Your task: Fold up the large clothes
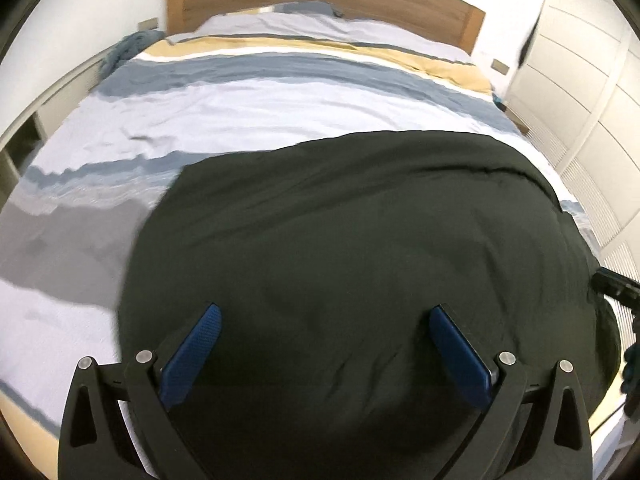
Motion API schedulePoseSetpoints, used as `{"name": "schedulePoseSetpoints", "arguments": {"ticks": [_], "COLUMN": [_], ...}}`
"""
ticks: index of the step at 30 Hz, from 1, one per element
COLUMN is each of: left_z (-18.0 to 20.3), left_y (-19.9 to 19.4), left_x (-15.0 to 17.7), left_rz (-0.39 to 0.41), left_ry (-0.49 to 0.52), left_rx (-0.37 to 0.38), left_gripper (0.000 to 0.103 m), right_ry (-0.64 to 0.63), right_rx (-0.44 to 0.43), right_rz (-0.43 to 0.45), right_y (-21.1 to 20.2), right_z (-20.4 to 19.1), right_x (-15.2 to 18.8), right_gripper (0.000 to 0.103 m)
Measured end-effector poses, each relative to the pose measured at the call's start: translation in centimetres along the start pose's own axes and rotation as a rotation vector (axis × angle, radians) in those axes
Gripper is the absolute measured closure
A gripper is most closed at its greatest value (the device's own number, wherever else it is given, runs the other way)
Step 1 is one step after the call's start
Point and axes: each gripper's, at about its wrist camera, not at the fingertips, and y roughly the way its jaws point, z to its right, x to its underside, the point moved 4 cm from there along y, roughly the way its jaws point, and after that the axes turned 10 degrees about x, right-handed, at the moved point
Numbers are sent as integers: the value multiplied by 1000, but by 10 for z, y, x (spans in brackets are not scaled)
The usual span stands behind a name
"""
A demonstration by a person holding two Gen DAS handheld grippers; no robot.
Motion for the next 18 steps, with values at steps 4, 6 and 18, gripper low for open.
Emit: {"name": "schedulePoseSetpoints", "arguments": {"ticks": [4,6,18], "left_z": [19,23,-18], "left_y": [22,34,54], "left_x": [-18,-25,-34], "left_rz": [0,-13,-42], "left_ry": [19,31,-79], "left_rx": [26,14,-121], "left_gripper": [1,1,1], "right_ry": [-73,-81,97], "right_rx": [-20,-10,67], "right_rz": [14,3,-64], "right_y": [27,38,61], "right_z": [-30,-34,54], "right_x": [-15,-15,-24], "right_gripper": [8,7,7]}}
